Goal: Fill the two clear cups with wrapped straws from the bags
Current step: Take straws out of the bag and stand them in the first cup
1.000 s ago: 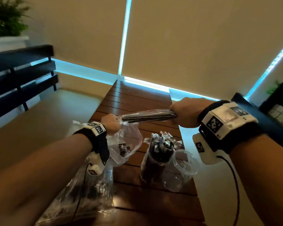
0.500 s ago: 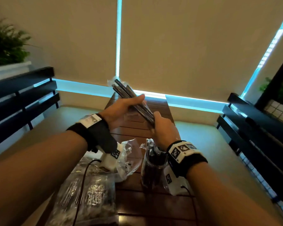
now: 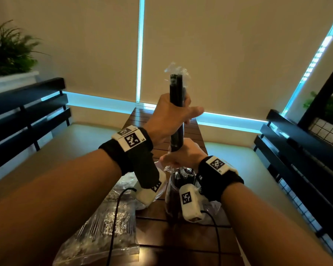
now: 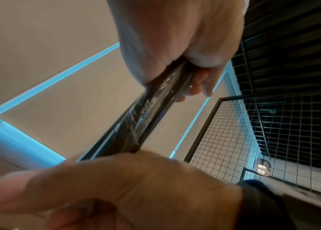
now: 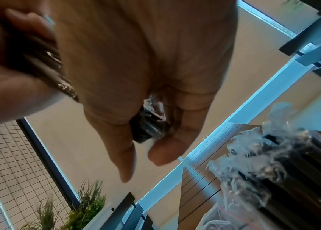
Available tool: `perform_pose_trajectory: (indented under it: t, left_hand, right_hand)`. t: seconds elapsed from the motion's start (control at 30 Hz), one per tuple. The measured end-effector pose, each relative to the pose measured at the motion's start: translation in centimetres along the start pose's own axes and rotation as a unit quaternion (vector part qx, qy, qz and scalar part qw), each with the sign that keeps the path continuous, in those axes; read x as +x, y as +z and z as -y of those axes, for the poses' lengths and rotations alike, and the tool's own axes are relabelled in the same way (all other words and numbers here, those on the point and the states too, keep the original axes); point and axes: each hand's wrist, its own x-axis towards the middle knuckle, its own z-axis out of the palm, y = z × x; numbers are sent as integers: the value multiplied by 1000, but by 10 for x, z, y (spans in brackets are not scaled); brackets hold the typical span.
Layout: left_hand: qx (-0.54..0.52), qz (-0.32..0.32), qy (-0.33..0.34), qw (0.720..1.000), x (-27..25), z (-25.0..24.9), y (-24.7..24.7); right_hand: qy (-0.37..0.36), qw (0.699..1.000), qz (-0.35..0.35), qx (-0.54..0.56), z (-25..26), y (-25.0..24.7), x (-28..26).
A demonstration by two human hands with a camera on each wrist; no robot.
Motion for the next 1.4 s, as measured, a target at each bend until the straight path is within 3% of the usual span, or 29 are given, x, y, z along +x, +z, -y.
perform_pose_trajectory:
  t: [0.17,0.3,0.37,0.47,0.53,0.73,0.9,1.03,1.23,1.4]
  left_hand:
    - [39,26,-17,999,-8,17,8]
    - [66,-15,-36,997,-4,40,-5]
    - [83,-31,-44,995,-3,58,-11]
    - [67,-40,-54,996,-8,87,-10]
    - [35,-44,-62,997,-10,104,-4]
    - [-39,-64,-87,993,-8,127,18]
    - [-105,-117,-168,973,-4,143,29]
    - [-114,-137,-189,966,-2,152,31]
    - [-94,-87,-196,972,-10,171,29]
    - [-63,18,-189,980,-22,186,41]
  right_hand:
    - [-23,995,15,-99,-18,6,3]
    - [-4,963,-87,-254,-49,2,-7]
    - [29,958,-81,-273,-66,2,-11]
    - [56,968,-19,-242,-84,14,-13]
    - [62,978,-14,-200,-92,27,-8]
    - [27,990,-95,-104,-102,49,3]
    - [15,986,-141,-93,-108,52,9]
    - [15,978,-178,-104,-110,53,12]
    - [-13,978,-192,-73,-121,52,9]
    - [-41,985,-162,-52,-127,48,9]
